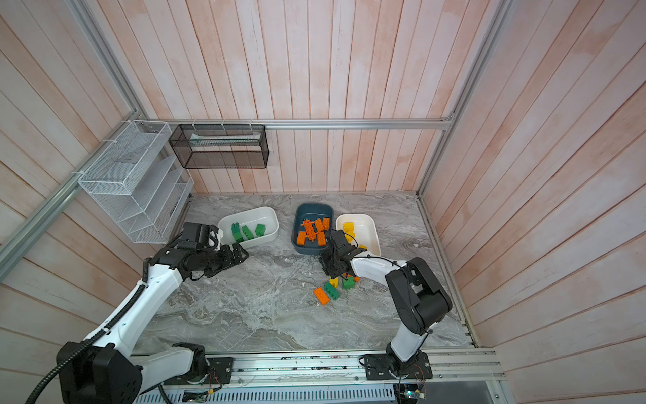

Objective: Sort the legos into containers by color
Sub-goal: 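Move the right gripper back to the pile and grasp a small green brick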

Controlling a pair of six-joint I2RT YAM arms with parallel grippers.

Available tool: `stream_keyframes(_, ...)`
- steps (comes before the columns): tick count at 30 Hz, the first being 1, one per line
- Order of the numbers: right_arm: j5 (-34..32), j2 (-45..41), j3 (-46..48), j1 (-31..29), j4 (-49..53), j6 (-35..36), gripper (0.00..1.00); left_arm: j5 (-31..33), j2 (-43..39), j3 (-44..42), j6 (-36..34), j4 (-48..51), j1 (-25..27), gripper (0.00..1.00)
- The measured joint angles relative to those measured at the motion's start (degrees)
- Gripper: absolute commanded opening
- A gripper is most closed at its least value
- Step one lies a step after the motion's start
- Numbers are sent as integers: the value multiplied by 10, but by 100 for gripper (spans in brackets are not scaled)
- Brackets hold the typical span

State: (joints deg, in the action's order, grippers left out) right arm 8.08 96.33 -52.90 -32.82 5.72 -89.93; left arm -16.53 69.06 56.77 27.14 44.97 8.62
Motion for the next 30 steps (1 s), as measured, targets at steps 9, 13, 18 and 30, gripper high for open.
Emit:
stream_keyframes(9,-17,-7,-2,-12,-17,7,20,-4,6,0,-3,0,0,100)
stream_keyframes(13,-40,7,-5,-22,-35,16,15,-4,6,0,-6,0,0,100)
stream_keyframes(18,-72,22,-9,-29,-57,25,12,-4,6,0,-8,-5,0,100)
stream_keyframes(30,-115,57,-17,-30,-85,33,13,-11,6,-18,-10,-20,0,100)
